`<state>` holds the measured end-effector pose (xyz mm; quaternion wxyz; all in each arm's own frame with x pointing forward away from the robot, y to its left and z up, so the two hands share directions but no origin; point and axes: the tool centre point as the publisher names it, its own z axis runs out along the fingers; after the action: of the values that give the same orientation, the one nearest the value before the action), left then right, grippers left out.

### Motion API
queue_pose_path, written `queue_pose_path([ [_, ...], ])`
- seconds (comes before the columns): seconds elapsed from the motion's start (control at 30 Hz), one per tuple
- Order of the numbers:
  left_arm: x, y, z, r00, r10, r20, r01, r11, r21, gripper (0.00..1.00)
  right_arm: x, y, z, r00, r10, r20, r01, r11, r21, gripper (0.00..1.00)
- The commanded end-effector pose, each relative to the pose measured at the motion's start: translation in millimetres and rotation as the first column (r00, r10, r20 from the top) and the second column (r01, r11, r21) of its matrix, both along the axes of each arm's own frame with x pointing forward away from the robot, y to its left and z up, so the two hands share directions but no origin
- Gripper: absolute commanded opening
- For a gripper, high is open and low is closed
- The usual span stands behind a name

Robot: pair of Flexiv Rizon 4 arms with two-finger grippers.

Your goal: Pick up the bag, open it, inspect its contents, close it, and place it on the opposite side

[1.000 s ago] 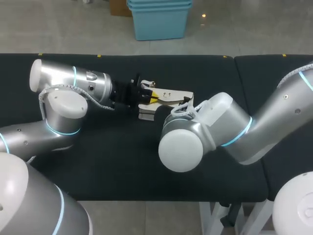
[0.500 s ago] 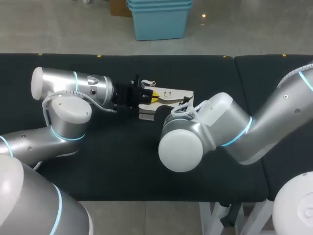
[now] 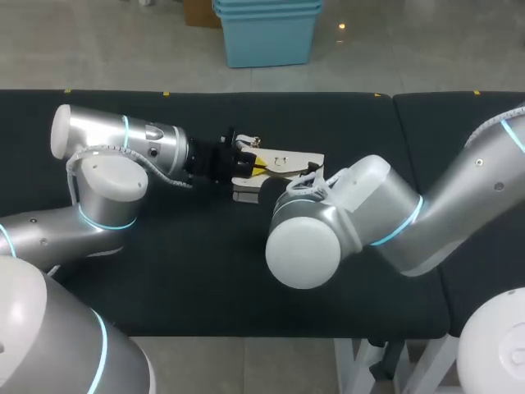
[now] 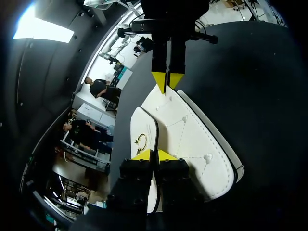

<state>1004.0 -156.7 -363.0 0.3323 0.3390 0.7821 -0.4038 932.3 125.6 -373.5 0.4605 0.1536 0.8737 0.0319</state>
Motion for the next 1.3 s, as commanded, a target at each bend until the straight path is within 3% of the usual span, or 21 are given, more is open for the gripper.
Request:
queue_pose_path([
  [0.03,2.9,8.0,-5.9,1.000,0.002,0.001,-0.002,1.000,-0.008,0.00,-1.6,-2.9,-4.7,0.997,0.064,0.040,-0.066,0.997,0.043,0.00],
  [0.7,10.2,-10.5,-5.7,0.999,0.043,0.007,-0.043,0.999,-0.014,0.00,-1.6,-2.9,-4.7,0.997,0.064,0.040,-0.066,0.997,0.043,0.00],
  [1.3,25.5,7.5,-10.5,0.996,0.085,-0.025,-0.085,0.996,-0.007,0.00,-1.6,-2.9,-4.7,0.997,0.064,0.040,-0.066,0.997,0.043,0.00],
])
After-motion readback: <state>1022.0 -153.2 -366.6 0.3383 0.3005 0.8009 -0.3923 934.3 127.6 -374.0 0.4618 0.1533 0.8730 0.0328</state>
